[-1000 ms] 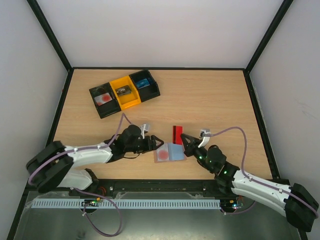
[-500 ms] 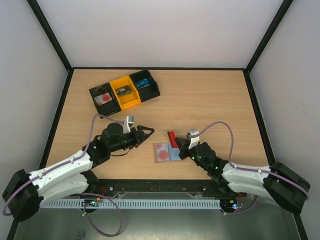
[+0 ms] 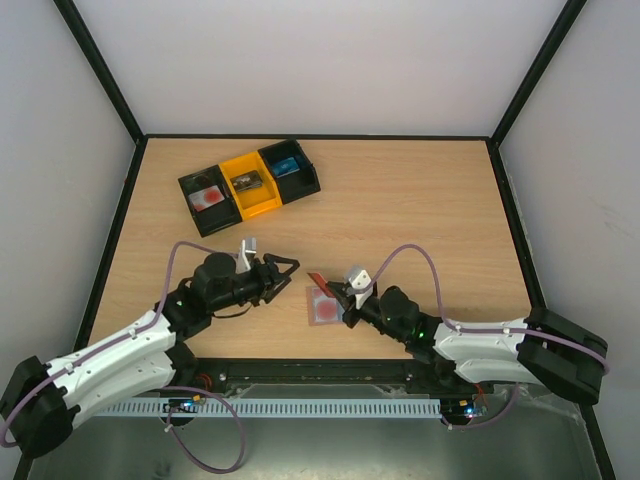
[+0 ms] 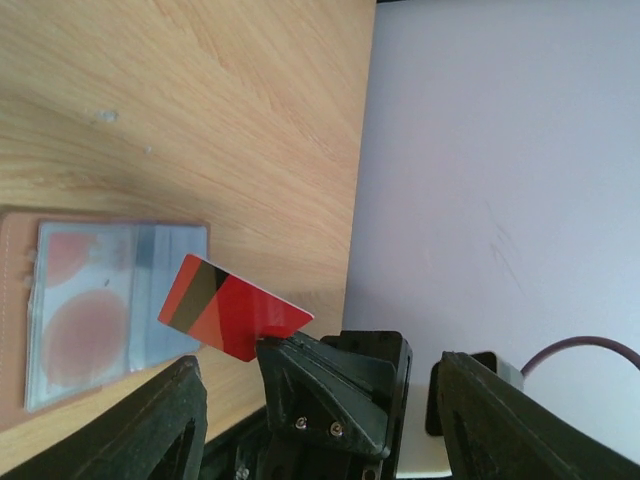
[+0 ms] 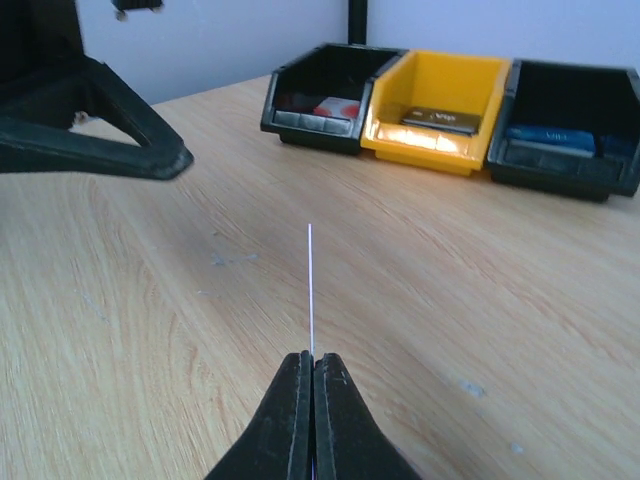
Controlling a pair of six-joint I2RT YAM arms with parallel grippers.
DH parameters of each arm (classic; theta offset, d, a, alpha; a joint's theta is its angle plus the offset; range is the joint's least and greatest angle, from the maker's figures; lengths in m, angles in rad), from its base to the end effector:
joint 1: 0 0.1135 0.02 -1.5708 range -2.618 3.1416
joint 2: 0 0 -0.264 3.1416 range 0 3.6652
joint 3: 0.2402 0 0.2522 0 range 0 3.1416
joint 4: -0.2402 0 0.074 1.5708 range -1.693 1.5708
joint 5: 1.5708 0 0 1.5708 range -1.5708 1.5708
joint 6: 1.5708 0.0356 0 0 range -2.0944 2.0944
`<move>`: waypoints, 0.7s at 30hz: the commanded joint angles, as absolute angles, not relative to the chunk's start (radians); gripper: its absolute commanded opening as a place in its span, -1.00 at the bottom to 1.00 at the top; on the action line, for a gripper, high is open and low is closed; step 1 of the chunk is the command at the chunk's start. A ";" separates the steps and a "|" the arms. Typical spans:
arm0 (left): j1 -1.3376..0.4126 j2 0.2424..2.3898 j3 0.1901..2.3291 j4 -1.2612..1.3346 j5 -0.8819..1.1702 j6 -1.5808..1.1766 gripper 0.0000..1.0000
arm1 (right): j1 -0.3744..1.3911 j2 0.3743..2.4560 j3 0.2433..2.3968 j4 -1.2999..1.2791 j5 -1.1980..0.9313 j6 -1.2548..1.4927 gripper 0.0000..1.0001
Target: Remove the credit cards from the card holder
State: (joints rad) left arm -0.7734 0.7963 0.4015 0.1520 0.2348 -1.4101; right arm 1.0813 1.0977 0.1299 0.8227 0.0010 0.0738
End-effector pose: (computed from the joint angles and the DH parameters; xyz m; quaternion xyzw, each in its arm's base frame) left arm 0.1302 -0.1387 0.2372 -0.1762 0.7654 -0.5857 0.2002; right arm 0.0924 0.1734 0.1649 -0.3649 0.6627 0.3567 0.5481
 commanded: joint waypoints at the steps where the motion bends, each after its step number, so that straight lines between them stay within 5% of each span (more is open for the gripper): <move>1: -0.766 0.812 0.368 0.207 0.310 -1.471 0.33 | 1.107 1.093 0.163 0.869 0.003 -0.102 -0.95; 21: -0.767 0.838 0.267 0.371 0.345 -1.571 0.26 | 1.171 1.124 0.213 0.900 0.000 -0.250 -0.95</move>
